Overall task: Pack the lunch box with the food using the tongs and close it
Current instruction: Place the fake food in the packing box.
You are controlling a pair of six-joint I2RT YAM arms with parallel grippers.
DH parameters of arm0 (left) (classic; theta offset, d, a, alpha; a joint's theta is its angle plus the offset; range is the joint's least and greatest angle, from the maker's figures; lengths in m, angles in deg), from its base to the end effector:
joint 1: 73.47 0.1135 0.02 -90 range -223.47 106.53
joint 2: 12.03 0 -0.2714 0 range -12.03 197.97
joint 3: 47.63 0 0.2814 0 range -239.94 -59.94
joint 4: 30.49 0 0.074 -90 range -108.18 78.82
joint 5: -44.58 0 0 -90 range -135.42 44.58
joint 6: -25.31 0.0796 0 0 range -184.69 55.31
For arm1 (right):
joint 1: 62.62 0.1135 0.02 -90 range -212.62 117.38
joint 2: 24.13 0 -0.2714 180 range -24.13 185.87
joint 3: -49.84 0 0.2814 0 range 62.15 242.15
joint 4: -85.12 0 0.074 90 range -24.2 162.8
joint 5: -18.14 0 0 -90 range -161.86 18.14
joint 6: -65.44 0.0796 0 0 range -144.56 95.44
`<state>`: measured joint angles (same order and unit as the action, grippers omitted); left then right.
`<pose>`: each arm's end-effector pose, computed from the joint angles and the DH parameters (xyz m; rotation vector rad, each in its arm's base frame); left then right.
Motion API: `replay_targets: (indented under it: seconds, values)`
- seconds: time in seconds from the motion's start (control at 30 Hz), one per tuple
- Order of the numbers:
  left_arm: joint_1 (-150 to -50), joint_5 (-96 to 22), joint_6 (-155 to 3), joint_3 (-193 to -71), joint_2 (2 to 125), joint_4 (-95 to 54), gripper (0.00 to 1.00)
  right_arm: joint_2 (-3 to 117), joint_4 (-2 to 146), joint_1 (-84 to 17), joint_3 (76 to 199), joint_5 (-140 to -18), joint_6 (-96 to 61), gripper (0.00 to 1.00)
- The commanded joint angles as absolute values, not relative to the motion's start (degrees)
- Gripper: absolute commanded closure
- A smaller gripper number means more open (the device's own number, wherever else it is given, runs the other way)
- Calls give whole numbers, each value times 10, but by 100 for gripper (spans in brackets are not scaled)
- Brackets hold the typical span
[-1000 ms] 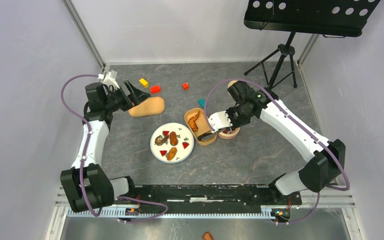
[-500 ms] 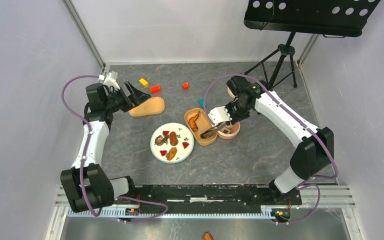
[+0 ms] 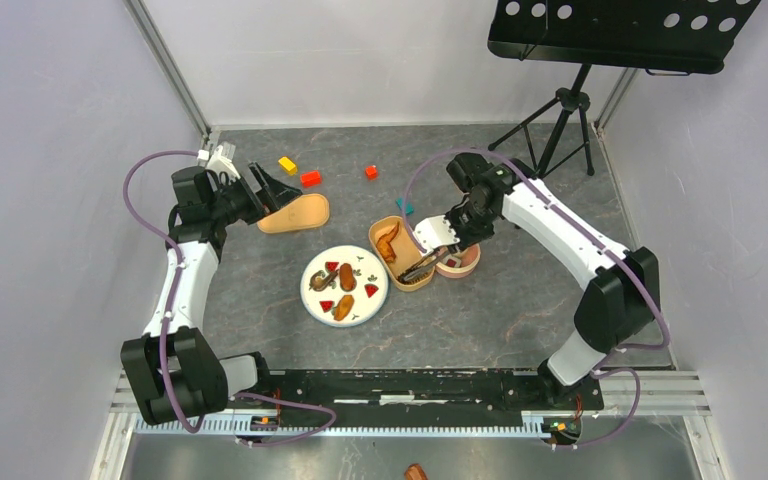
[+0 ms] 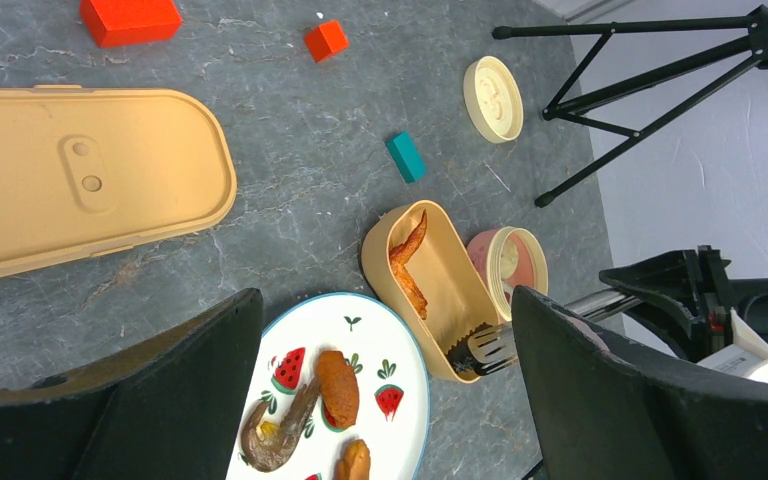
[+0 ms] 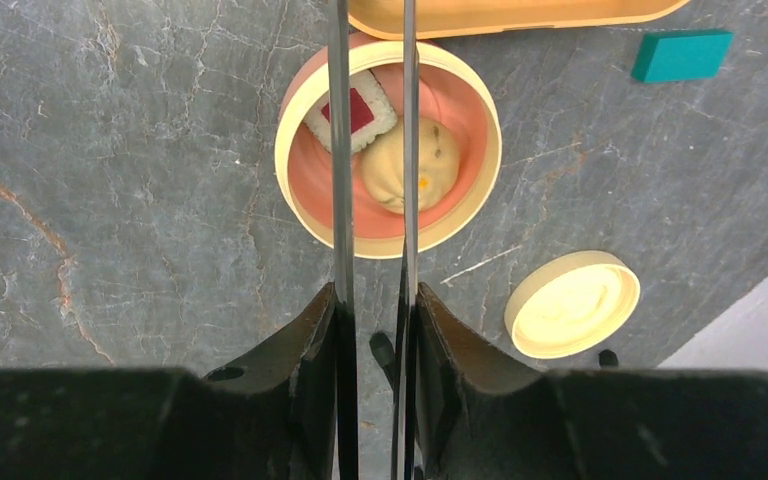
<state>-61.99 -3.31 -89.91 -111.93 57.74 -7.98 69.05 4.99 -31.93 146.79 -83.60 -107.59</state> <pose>0.3279 0.0121 0.2789 -0.1891 2.0299 -0.9019 0.2942 0.1934 0.2553 -2.3941 1.5214 0.1121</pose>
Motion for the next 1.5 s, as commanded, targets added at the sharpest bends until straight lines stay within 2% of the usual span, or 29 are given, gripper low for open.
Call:
replay_targets:
  seconds: [0.0, 0.27, 0.43, 0.6, 0.73, 0.97, 1.47]
  values:
    - [-622, -33, -898, -1135, 581, -88, 1, 706, 45, -318, 1482, -843, -1084, 65]
    - [-622, -33, -895, -1137, 583, -89, 1, 689, 42, -318, 1494, -826, -1073, 53]
    - [-622, -30, -895, -1138, 586, -90, 1, 686, 45, -318, 1521, -832, -1047, 53]
    - [-622, -31, -893, -1140, 587, -89, 1, 725, 50, -312, 1626, -899, -946, 52]
    - [-622, -32, -894, -1141, 586, -89, 1, 763, 68, -262, 1679, -908, -872, 51]
    - [-621, -42, -872, -1149, 569, -64, 1, 768, 111, -180, 1647, -877, -705, 51]
    - [-621, -37, -873, -1142, 561, -57, 1, 764, 202, -177, 1491, -848, -517, 49]
